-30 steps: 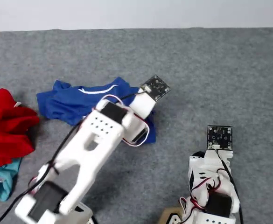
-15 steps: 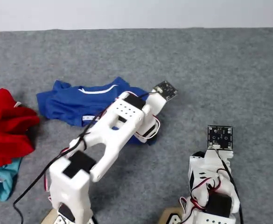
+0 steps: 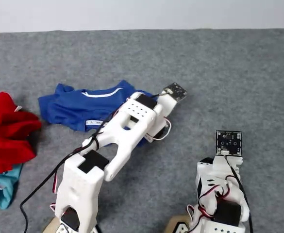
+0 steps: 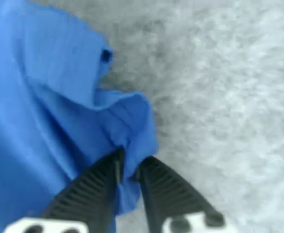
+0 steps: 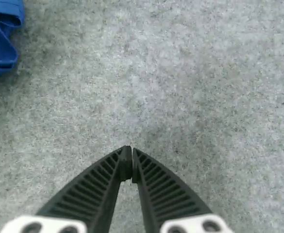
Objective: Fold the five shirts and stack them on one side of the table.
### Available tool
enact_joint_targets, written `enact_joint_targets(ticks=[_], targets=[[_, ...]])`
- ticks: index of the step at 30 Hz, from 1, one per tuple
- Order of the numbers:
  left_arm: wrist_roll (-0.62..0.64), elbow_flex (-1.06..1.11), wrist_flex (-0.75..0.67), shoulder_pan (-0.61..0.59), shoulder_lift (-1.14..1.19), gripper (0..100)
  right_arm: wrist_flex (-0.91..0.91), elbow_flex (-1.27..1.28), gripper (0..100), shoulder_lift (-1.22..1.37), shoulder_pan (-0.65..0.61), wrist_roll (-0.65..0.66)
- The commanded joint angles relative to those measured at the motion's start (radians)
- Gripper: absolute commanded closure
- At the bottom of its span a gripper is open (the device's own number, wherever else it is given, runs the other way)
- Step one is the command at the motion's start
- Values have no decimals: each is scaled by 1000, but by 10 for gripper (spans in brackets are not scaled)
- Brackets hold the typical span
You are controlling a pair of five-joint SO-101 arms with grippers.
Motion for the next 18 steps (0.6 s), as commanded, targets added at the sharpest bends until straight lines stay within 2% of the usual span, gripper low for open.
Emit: enact_joint_targets(ticks=[1, 6, 11, 15, 18], targets=[[9, -131, 153, -2, -8, 994, 4, -54, 990, -2, 5, -11], [6, -400, 422, -14, -9, 995, -1, -54, 990, -4, 5, -11], [3, -506, 425, -57, -153, 995, -1, -63, 990, -2, 4, -12], [-75, -452, 425, -100, -328, 995, -1, -98, 991, -2, 2, -12], [-129, -397, 425, -204, -462, 995, 5, -143, 991, -1, -54, -12]])
